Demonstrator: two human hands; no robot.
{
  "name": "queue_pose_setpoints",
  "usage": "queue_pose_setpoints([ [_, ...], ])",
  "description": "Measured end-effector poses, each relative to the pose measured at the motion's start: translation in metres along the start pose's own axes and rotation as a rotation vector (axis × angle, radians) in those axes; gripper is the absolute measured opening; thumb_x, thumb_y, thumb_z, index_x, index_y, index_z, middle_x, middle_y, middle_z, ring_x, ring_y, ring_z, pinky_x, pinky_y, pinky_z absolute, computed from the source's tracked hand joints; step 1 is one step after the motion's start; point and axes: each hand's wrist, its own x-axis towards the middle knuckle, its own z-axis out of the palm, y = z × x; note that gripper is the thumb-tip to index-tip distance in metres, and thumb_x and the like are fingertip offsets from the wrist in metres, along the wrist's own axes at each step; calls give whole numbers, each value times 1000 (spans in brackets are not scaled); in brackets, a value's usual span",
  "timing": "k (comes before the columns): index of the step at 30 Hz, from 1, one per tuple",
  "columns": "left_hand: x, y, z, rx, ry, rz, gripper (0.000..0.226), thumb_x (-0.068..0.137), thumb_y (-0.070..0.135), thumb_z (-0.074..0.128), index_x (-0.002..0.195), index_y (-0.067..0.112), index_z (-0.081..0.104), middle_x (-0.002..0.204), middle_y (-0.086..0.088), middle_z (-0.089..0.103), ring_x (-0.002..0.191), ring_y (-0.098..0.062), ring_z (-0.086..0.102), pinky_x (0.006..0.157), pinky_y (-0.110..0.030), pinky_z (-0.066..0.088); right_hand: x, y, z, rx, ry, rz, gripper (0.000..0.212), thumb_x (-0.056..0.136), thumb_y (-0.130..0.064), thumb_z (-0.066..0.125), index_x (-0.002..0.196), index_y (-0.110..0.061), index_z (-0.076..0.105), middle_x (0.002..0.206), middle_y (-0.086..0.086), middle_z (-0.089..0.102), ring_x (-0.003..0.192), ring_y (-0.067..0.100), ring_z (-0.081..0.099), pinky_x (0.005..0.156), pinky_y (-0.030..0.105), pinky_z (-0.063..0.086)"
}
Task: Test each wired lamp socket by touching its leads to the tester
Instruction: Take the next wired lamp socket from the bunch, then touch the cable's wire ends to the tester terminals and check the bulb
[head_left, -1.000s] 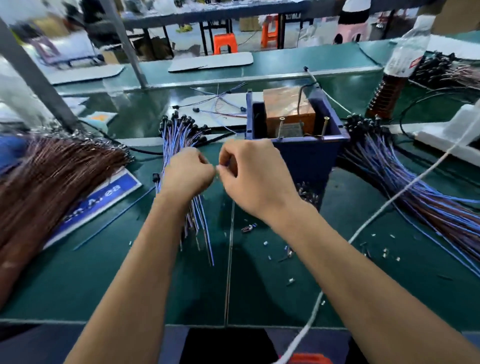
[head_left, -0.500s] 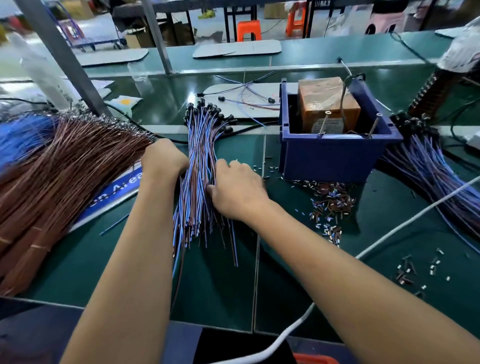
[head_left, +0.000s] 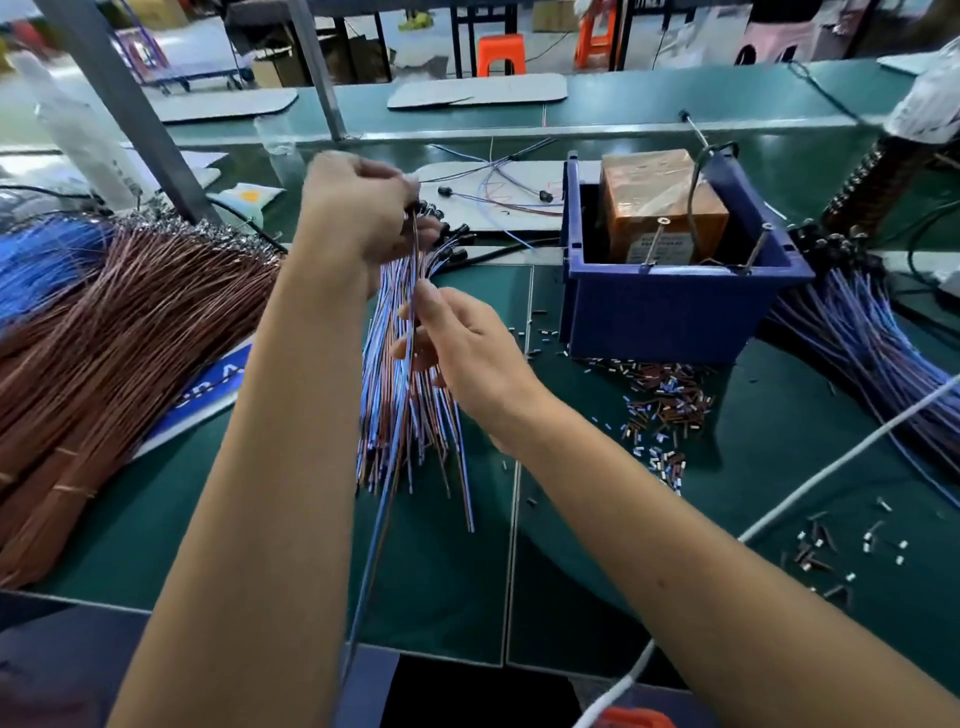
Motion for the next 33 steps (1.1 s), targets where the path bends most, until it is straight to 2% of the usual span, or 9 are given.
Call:
queue_pose_setpoints([
  [3, -10, 17, 18, -301, 72, 70, 7, 101, 3, 61, 104, 1, 54, 97, -19, 65, 55, -16, 69, 57, -26, 59, -12, -19, -14, 438, -210, 106, 43, 114, -39, 37, 93, -12, 63, 72, 3, 73, 65, 18, 68, 80, 37, 49],
  [5, -15, 23, 23, -582, 99, 26, 21, 102, 7, 60, 119, -5, 55, 96, -19, 66, 63, -19, 70, 64, -28, 60, -17, -27, -31, 535, -224, 96, 36, 114, -28, 40, 86, -12, 58, 64, 2, 62, 54, 17, 59, 72, 38, 56],
  [8, -31, 22, 32, -600, -76, -99, 33, 105, 32, 56, 114, 1, 60, 89, -12, 67, 69, -22, 71, 61, -30, 58, -20, -39, -61, 401, -133, 24, 36, 115, -23, 36, 82, -16, 48, 54, -3, 39, 41, 13, 33, 46, 25, 40],
  [12, -58, 7, 59, -446, -421, -166, 41, 111, 39, 40, 90, 10, 61, 79, -3, 70, 66, -16, 64, 59, -26, 48, -20, -48, -100, 203, -123, 6, 35, 115, -24, 35, 84, -15, 48, 52, -4, 28, 39, 6, 20, 39, 14, 15],
  [17, -61, 5, 64, -986, -440, -185, 39, 112, 28, 35, 78, 16, 49, 64, 4, 51, 56, -12, 54, 53, -24, 48, -36, -33, -146, 91, -171, 36, 37, 114, -26, 39, 88, -10, 60, 53, -3, 35, 45, 9, 22, 39, 17, 19],
  [21, -47, 1, 48, -1219, -397, -160, 45, 113, 33, 30, 76, 16, 48, 62, 6, 34, 48, -9, 26, 47, -21, 24, -51, -6, -185, -61, -102, -36, 30, 110, -21, 51, 90, -7, 69, 56, -2, 43, 47, 9, 28, 42, 18, 23],
  [26, -43, -3, 33, -929, -351, 161, 47, 114, 42, 26, 77, 21, 46, 59, 7, 28, 48, -7, 17, 42, -20, 16, -65, 18, -227, -276, -52, -45, 20, 102, -21, 66, 88, -11, 76, 63, 5, 67, 47, 11, 42, 46, 21, 32],
  [30, -68, -6, 55, -279, -468, 380, 46, 113, 39, 30, 76, 21, 52, 64, 4, 53, 46, -10, 40, 41, -18, 27, -64, 27, -231, -329, -16, -133, 15, 98, -19, 73, 85, -12, 77, 64, 4, 71, 52, 4, 55, 56, 12, 42],
  [33, -96, -16, 92, 258, -644, 596, 38, 107, 31, 43, 78, 16, 61, 74, 1, 64, 64, -16, 59, 51, -29, 46, -59, 28, -215, -326, -87, -210, 13, 96, -19, 74, 84, -16, 77, 67, 3, 73, 60, 9, 62, 62, 20, 49],
])
